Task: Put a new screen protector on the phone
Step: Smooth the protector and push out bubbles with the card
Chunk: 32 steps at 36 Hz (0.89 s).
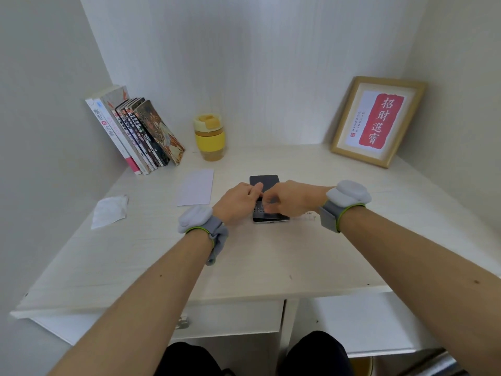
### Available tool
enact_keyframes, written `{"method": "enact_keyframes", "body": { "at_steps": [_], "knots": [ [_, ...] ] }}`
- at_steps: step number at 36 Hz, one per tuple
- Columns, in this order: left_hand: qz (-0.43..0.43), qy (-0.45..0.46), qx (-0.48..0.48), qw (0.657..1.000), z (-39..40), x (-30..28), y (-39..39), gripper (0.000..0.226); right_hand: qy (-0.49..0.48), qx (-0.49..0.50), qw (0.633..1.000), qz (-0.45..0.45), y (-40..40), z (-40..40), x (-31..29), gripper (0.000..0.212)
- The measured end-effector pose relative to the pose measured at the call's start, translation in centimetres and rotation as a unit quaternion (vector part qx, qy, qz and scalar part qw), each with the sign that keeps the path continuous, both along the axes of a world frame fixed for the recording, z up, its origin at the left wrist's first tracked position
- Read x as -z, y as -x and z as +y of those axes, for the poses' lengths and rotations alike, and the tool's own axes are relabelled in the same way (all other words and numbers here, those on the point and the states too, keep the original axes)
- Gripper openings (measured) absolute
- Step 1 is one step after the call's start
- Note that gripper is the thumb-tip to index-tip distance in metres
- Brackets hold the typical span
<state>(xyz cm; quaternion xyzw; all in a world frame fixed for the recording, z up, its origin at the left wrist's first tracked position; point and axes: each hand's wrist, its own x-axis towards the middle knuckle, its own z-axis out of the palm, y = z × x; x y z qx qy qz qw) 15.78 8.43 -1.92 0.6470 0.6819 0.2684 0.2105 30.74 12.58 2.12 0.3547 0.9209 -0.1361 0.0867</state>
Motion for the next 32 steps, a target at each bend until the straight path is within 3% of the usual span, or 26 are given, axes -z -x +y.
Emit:
{"method": "enact_keyframes", "body": {
  "at_steps": [4, 9, 32],
  "knots": [
    [0.001, 0.008, 0.004, 1.000, 0.04, 0.02, 0.14, 0.054, 0.015, -0.002, 1.000, -0.004, 0.12, 0.10, 0.13, 0.011],
    [0.000, 0.006, 0.002, 1.000, -0.04, -0.04, 0.08, 0.051, 0.011, 0.009, 1.000, 0.007, 0.08, 0.03, 0.18, 0.025],
    [0.002, 0.010, -0.015, 1.000, -0.22, -0.37, -0.06, 0.050, 0.017, 0.001, 1.000, 0.002, 0.76, -0.20, -0.07, 0.023]
  ]
}}
